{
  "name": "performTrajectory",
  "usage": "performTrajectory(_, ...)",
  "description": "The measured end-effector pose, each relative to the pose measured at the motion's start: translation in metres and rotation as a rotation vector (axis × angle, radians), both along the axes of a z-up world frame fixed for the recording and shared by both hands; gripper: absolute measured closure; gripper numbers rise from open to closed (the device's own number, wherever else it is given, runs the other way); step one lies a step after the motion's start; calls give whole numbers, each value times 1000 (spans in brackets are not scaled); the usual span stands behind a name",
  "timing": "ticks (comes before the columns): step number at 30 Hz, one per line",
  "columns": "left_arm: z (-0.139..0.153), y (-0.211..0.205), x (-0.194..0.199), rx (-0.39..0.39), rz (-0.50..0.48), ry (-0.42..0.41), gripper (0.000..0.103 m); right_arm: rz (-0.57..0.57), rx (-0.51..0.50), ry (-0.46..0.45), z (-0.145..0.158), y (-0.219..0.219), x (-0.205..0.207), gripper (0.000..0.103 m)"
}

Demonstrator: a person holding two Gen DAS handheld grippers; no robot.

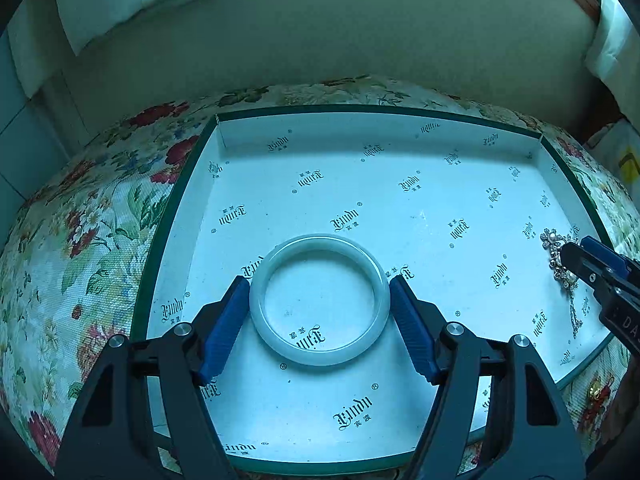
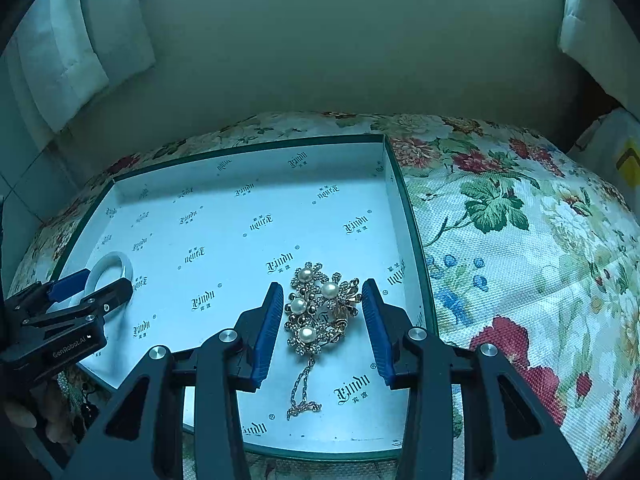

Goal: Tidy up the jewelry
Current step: 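Carry the bangle into the tray and open left gripper while right gripper releases the brooch there, then move left gripper to the silver rhinestone pin while right gripper approaches the dark red bead strand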

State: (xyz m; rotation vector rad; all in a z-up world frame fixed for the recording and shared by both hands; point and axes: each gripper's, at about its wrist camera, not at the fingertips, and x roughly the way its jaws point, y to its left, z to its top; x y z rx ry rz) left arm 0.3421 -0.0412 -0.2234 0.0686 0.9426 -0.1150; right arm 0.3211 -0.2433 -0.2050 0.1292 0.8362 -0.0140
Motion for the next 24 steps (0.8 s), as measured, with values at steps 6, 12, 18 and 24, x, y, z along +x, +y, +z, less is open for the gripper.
performTrajectory(6,1,0,-2,2,-3,4,22,3,35,-24,11,-2,-8,42)
performTrajectory(12,19,8,-15,-48,15,10,19,-9,62,-51,38,-7,-27,42)
performTrajectory(18,37,15,-51,-60,20,8,19,-11,65,-41,51,-6,-68,42)
performTrajectory(24,42,25,-101,-58,35,27,19,-5,80,10,42,-1,-117,42)
